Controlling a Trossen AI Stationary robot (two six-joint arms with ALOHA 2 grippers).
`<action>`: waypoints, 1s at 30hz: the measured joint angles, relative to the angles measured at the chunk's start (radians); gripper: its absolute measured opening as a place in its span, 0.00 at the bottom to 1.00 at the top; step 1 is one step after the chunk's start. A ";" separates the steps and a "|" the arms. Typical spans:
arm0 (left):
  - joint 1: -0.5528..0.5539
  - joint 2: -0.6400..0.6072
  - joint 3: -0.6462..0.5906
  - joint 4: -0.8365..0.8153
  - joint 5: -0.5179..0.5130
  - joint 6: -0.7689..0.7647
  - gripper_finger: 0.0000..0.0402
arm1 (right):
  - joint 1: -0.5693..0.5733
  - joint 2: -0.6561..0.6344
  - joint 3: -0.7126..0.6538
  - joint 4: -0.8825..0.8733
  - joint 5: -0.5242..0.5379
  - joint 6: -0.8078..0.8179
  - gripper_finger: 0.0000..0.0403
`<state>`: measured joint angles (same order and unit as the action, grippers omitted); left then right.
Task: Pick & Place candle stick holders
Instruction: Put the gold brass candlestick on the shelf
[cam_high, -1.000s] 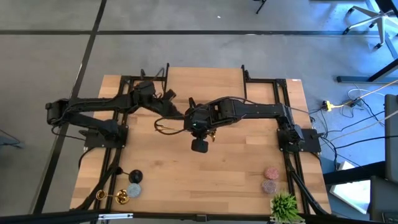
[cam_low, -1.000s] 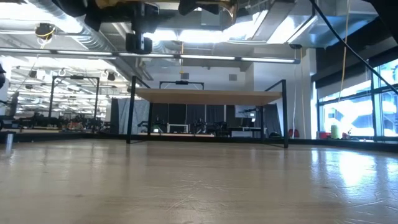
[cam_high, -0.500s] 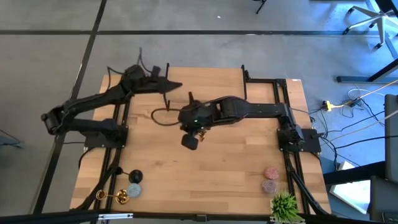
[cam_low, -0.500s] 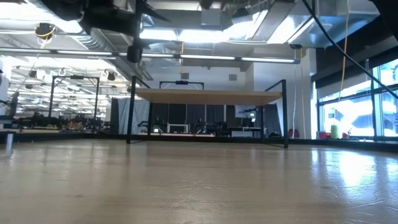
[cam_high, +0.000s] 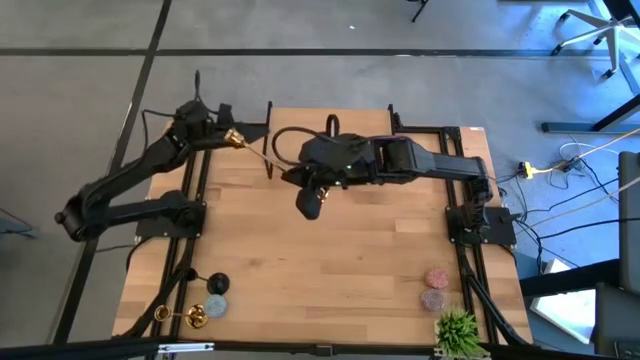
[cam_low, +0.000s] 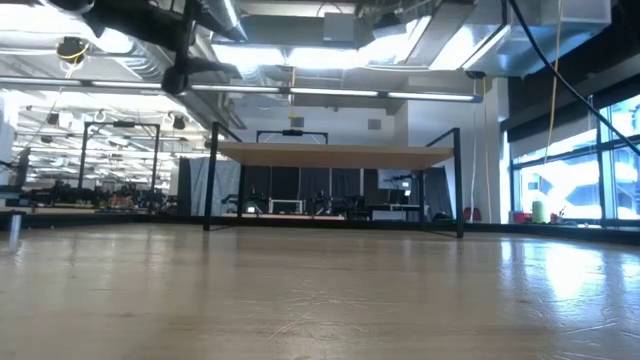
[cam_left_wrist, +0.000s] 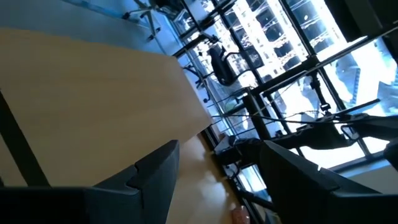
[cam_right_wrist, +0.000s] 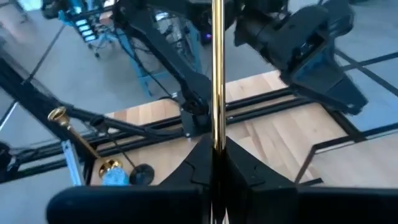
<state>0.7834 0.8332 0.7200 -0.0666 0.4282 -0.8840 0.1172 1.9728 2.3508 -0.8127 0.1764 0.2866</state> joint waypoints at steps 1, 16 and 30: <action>-0.006 -0.009 0.000 -0.004 -0.002 0.001 0.56 | 0.000 0.000 0.000 0.004 -0.005 -0.003 0.04; -0.039 -0.107 0.000 -0.149 -0.106 0.040 0.56 | 0.034 0.003 -0.323 0.317 -0.175 0.065 0.04; -0.039 -0.135 0.000 -0.217 -0.159 0.049 0.56 | 0.050 -0.017 -0.412 0.459 -0.230 0.065 0.04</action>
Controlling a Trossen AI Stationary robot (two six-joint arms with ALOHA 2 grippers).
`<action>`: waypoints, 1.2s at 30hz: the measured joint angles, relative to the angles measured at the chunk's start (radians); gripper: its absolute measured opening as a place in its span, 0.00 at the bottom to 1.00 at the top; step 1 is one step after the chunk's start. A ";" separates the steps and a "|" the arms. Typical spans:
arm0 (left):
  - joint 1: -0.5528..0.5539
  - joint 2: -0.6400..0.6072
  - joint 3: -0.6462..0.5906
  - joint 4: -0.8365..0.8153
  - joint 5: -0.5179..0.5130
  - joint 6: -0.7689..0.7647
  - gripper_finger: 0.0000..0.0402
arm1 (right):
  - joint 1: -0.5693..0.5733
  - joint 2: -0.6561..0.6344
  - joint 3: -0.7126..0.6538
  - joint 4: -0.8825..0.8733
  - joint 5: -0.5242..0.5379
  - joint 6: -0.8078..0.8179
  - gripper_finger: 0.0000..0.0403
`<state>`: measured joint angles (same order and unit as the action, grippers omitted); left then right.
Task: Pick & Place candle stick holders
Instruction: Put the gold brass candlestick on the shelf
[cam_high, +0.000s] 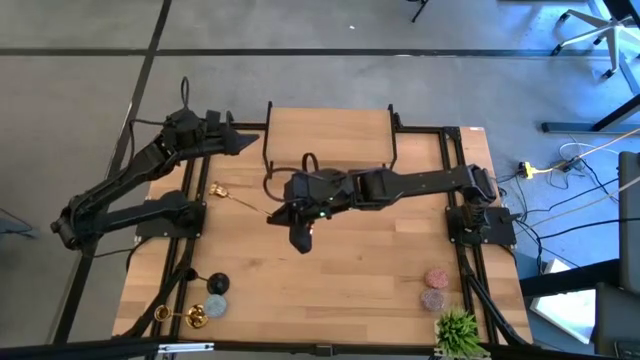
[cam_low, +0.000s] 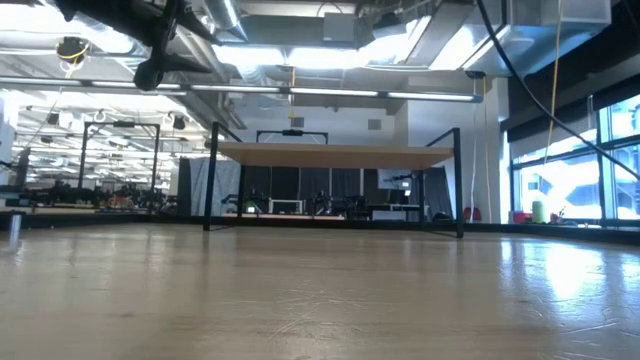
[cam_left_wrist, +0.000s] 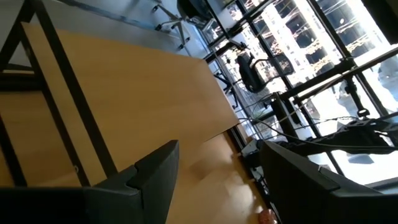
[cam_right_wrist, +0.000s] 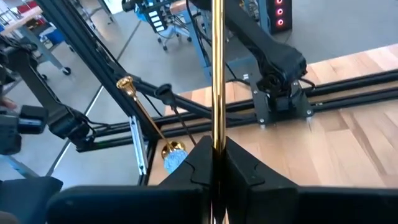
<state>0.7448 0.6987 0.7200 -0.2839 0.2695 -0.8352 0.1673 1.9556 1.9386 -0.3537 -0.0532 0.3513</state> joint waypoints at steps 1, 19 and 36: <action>0.000 0.000 0.000 -0.001 0.000 0.000 0.56 | 0.000 0.000 -0.012 0.005 0.001 0.000 0.04; 0.000 -0.001 0.000 -0.006 0.000 0.000 0.56 | -0.014 -0.008 -0.311 0.279 -0.089 0.116 0.04; -0.001 0.004 0.000 -0.035 -0.005 0.012 0.56 | -0.075 -0.448 -0.879 0.594 0.131 0.238 0.04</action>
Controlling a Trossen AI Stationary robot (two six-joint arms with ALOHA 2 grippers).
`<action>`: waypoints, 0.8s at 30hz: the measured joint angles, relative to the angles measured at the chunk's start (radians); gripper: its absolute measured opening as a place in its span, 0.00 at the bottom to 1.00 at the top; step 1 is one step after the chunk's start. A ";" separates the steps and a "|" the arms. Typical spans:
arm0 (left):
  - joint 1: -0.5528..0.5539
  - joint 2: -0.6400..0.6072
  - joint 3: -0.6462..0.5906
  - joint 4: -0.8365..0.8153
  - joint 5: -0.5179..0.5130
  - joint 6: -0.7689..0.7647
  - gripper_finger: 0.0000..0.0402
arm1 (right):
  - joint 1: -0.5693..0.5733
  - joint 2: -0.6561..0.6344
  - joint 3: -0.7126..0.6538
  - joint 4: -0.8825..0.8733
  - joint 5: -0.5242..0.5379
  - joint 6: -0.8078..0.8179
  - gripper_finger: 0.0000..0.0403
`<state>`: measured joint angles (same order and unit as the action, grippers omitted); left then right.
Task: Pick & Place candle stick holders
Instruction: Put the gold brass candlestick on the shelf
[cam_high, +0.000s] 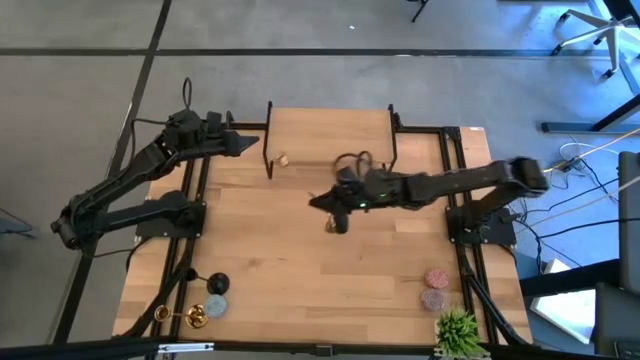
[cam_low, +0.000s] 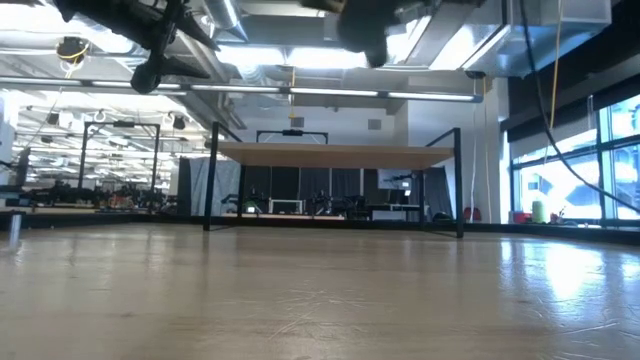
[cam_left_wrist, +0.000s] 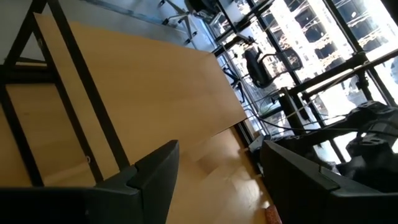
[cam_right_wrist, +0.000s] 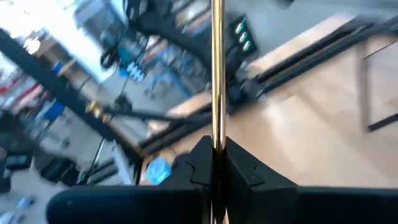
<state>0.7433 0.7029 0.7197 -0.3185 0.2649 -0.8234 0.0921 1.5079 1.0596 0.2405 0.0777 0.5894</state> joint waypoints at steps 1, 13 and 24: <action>-0.003 0.001 0.000 0.002 -0.002 0.000 0.56 | 0.000 -0.034 -0.025 0.008 0.036 0.007 0.04; -0.304 0.109 0.000 0.301 -0.172 0.085 0.56 | 0.035 -0.154 -0.108 0.121 0.295 0.081 0.04; -0.562 0.476 0.000 0.916 -0.360 -0.031 0.56 | 0.042 -0.154 -0.108 0.128 0.318 0.080 0.04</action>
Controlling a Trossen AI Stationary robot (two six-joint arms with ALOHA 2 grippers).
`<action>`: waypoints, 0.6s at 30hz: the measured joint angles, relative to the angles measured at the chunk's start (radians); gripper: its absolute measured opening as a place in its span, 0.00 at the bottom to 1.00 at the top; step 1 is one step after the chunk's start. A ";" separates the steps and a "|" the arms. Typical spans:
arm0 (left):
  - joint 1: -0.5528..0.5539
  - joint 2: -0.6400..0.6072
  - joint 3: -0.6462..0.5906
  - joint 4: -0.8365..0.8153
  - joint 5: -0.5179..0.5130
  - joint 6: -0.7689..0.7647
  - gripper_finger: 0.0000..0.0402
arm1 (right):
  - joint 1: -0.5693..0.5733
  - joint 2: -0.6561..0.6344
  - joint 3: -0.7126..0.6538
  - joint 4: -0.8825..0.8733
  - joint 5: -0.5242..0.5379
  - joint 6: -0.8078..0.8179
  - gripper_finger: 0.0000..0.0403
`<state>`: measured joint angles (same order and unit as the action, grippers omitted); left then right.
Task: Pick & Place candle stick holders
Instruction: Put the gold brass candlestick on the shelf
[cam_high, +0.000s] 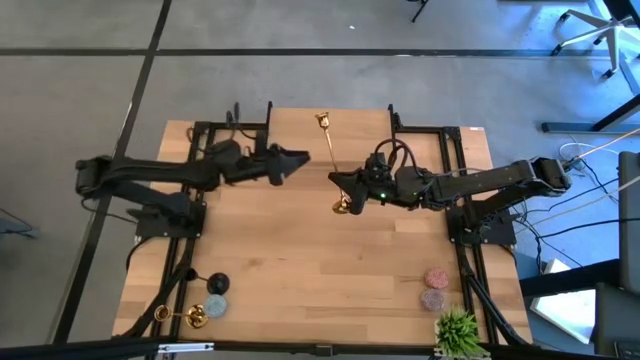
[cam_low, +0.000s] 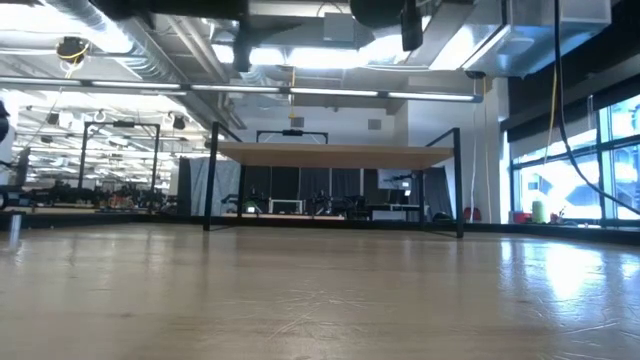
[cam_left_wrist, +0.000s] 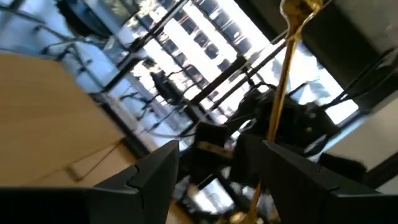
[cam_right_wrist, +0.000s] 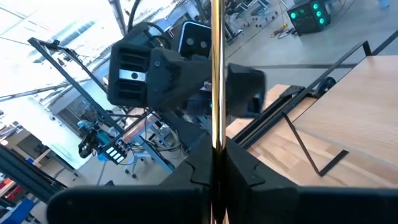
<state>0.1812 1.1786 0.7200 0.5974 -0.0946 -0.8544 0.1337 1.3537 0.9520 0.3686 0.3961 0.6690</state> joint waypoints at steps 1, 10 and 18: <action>-0.005 0.028 0.000 0.042 -0.007 -0.015 0.56 | 0.000 0.000 0.000 0.002 0.001 0.000 0.04; 0.004 0.185 0.104 0.134 0.099 -0.031 0.56 | 0.000 0.001 0.000 -0.014 0.004 0.005 0.04; 0.002 0.232 0.296 -0.029 0.178 0.089 0.53 | 0.000 0.001 0.000 -0.017 0.023 0.020 0.04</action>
<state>0.1837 1.4109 1.0156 0.5684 0.0834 -0.7654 0.1337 1.3548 0.9520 0.3519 0.4187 0.6887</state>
